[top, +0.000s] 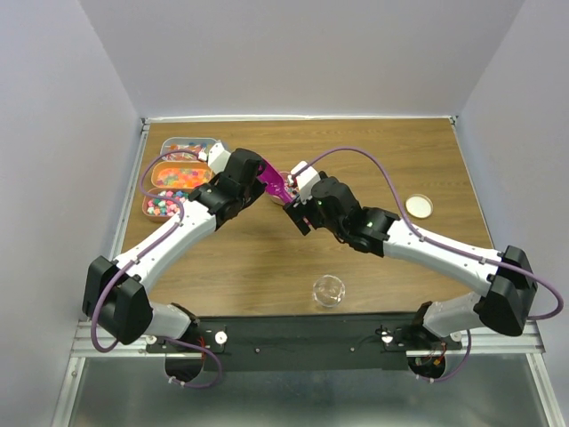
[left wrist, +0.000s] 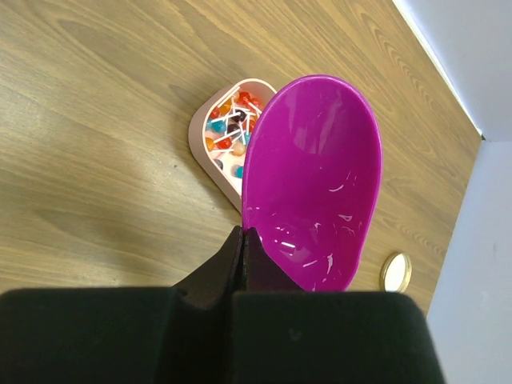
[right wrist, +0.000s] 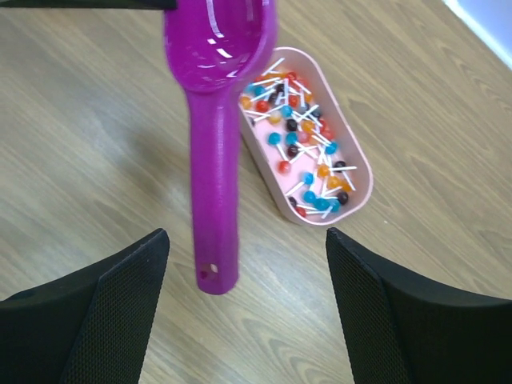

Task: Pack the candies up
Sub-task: Pick up the spatula from the center of the board.

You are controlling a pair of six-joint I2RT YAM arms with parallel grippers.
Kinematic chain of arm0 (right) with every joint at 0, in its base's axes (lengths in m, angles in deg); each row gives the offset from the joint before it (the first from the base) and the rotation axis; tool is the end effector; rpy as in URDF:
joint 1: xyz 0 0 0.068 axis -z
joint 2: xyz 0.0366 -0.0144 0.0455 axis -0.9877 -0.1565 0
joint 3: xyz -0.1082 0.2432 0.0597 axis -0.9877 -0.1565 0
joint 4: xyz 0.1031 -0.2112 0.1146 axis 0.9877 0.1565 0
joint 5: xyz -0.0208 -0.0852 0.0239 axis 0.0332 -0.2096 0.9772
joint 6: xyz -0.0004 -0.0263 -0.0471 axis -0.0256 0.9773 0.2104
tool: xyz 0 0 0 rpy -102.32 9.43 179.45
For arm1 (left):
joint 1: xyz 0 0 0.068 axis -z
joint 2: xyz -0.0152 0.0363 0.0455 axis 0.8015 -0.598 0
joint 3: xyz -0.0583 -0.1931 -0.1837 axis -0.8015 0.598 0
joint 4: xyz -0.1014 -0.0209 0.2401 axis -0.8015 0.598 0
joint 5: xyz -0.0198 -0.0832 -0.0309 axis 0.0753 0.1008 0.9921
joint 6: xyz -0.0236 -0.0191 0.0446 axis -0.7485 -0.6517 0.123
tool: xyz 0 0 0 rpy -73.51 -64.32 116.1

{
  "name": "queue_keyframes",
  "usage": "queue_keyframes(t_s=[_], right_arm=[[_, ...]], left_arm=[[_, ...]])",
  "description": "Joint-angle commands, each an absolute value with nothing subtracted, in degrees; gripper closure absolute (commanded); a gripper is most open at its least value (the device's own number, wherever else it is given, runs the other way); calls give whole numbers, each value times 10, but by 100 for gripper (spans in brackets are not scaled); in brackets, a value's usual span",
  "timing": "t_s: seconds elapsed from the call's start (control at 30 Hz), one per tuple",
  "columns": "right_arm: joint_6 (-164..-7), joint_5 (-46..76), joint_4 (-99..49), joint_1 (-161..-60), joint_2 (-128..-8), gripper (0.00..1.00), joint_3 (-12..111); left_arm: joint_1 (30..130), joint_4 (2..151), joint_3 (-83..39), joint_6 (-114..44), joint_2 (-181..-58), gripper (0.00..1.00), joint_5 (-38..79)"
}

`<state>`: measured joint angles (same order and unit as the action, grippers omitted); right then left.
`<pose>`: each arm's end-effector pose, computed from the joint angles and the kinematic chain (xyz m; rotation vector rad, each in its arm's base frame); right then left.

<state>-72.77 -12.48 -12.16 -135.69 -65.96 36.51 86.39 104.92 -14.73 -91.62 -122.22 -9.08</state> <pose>0.1920 0.2503 0.3089 -0.8542 1.8715 0.1661 0.2587 -0.1534 0.3051 -0.8733 2.0907 -0.5543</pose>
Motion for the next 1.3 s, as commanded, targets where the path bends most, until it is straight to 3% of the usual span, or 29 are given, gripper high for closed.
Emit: queue_keyframes(t_s=[0.0, 0.5, 0.9, 1.03, 1.13, 1.27], right_arm=[[-729, -64, -156, -1361, -671, 16, 366], [-720, -94, -285, -1370, -723, 30, 299], [-708, -117, -353, -1372, -737, 61, 258], [-706, -123, -356, -1374, -743, 78, 255], [-713, -128, -357, -1375, -722, 86, 242], [-731, -130, -356, -1374, -666, 88, 218]], left_arm=[[868, 1056, -165, -907, -1216, 100, -93], [868, 1050, -162, -910, -1204, 100, -72], [868, 1047, -162, -909, -1218, 100, -56], [868, 1041, -165, -905, -1221, 100, -51], [868, 1039, -164, -897, -1216, 100, -59], [867, 1032, -145, -892, -1199, 99, -76]])
